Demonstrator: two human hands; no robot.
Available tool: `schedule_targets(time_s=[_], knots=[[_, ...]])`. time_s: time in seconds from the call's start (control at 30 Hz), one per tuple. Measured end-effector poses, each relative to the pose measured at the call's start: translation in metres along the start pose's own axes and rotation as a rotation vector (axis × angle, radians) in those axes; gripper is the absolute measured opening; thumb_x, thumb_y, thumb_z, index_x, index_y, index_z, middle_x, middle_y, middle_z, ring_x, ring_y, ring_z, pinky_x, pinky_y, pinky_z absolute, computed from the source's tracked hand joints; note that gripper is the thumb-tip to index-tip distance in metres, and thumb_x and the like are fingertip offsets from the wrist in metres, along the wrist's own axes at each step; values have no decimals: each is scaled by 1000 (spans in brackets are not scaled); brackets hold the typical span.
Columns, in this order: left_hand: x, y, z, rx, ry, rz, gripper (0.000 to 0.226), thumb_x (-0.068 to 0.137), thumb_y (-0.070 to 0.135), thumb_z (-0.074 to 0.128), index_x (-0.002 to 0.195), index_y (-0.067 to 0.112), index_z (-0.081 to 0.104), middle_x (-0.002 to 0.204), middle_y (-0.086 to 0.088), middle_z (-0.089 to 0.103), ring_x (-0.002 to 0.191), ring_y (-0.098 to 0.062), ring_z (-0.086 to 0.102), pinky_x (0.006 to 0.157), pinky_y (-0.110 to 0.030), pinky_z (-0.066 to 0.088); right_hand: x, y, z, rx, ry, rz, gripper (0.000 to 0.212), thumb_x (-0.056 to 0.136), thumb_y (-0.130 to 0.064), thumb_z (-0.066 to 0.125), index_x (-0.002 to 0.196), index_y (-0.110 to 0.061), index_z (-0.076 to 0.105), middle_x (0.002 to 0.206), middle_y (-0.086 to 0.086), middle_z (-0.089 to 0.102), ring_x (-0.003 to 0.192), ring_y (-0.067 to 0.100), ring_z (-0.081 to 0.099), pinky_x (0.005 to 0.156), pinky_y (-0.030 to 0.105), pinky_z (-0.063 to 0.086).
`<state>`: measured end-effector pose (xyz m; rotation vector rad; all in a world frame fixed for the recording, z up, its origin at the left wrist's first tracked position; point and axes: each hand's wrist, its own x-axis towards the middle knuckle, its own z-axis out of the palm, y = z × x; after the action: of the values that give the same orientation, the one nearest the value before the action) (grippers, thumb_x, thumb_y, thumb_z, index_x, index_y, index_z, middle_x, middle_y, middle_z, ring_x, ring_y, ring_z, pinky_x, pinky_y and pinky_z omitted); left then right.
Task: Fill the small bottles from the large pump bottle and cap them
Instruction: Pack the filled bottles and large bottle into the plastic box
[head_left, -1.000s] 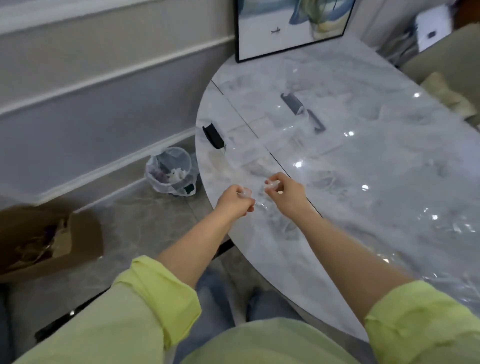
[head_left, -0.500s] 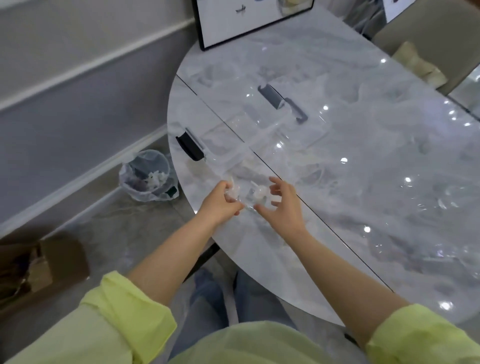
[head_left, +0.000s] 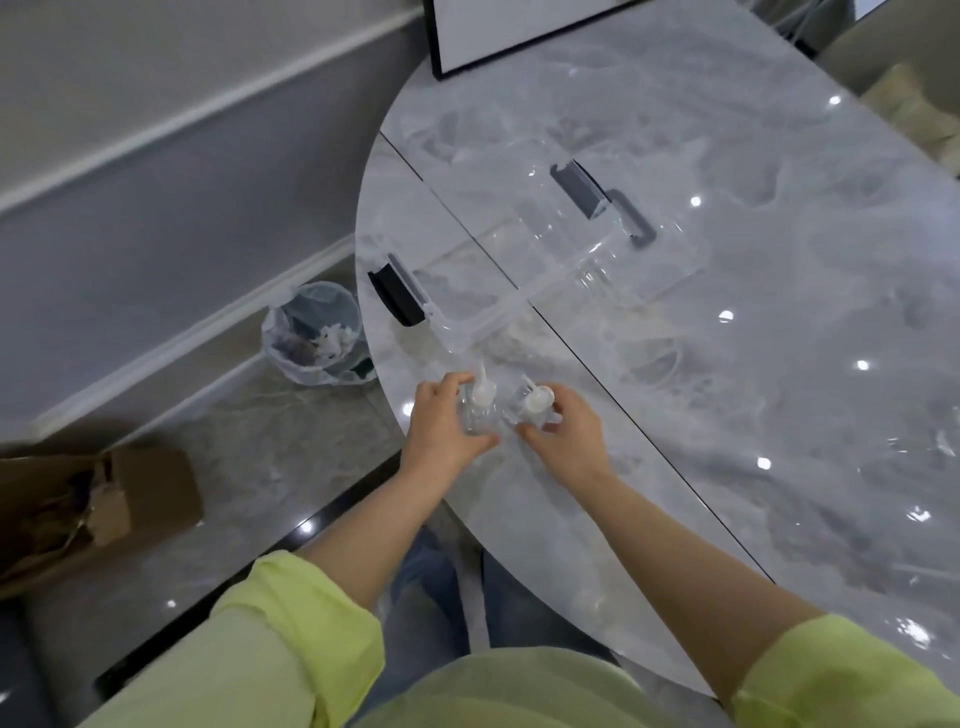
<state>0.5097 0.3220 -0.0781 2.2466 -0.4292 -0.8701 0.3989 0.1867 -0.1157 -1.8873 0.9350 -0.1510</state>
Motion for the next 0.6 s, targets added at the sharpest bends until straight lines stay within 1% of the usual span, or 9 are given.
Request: schedule_targets(time_s=[0.07, 0.17, 0.27, 0.3, 0.37, 0.43, 0.53, 0.57, 0.6], knots=[[4, 1, 6, -29, 20, -10, 77, 71, 25, 93, 135, 25, 51, 127, 0, 44, 107, -12, 53, 86, -23, 46, 1, 3, 0, 15, 0, -4, 36, 80, -9, 83, 108, -25, 66, 108, 1, 64, 102, 17, 64, 81, 16, 53], [8, 4, 12, -19, 101, -1, 65, 72, 31, 91, 125, 24, 55, 122, 1, 49, 104, -13, 57, 83, -30, 52, 2, 5, -4, 12, 1, -15, 39, 79, -7, 86, 114, -17, 72, 103, -6, 57, 96, 12, 62, 79, 7, 50], [11, 7, 12, 39, 86, 45, 51, 76, 23, 85, 120, 24, 60, 114, 2, 53, 100, -14, 57, 76, -27, 47, 6, 2, -15, 0, -33, -13, 36, 80, -7, 85, 114, -11, 74, 103, 2, 61, 90, 4, 61, 79, 7, 51], [13, 9, 11, 61, 60, 63, 46, 77, 20, 83, 118, 25, 62, 111, 1, 55, 98, -15, 59, 74, -27, 46, 8, 2, -22, 4, -46, -29, 34, 80, -7, 85, 111, -12, 74, 105, 4, 63, 91, 5, 62, 80, 8, 52], [17, 13, 8, 82, -12, 75, 44, 76, 16, 81, 116, 28, 67, 110, 0, 62, 96, -17, 61, 72, -26, 48, 11, 0, -35, 58, -61, -71, 34, 80, -6, 85, 104, -25, 72, 108, 2, 65, 99, 12, 67, 84, 13, 55], [17, 20, 3, 81, -69, 92, 47, 74, 14, 79, 117, 31, 69, 114, 3, 66, 99, -15, 62, 75, -26, 52, 15, -8, -51, 80, -58, -132, 40, 82, -8, 85, 107, -35, 70, 105, -6, 63, 100, 8, 67, 86, 16, 55], [13, 34, -8, 79, -90, 133, 46, 72, 14, 78, 113, 33, 71, 111, 9, 69, 100, -12, 64, 81, -31, 57, 20, -25, -80, 48, -21, -274, 37, 83, -8, 84, 116, -19, 72, 102, -9, 64, 99, 8, 67, 91, 23, 56], [12, 39, -12, 61, -99, 145, 45, 72, 14, 78, 113, 32, 70, 107, 10, 70, 96, -8, 64, 80, -27, 57, 22, -33, -90, 67, -10, -308, 36, 83, -7, 83, 115, -17, 71, 107, -4, 67, 102, 12, 68, 92, 28, 57], [10, 47, -17, 45, -106, 162, 44, 73, 13, 79, 112, 30, 69, 100, 13, 68, 89, -3, 63, 74, -18, 54, 26, -42, -100, 108, 0, -326, 35, 83, -7, 83, 114, -18, 70, 112, 1, 70, 104, 17, 70, 94, 30, 57]])
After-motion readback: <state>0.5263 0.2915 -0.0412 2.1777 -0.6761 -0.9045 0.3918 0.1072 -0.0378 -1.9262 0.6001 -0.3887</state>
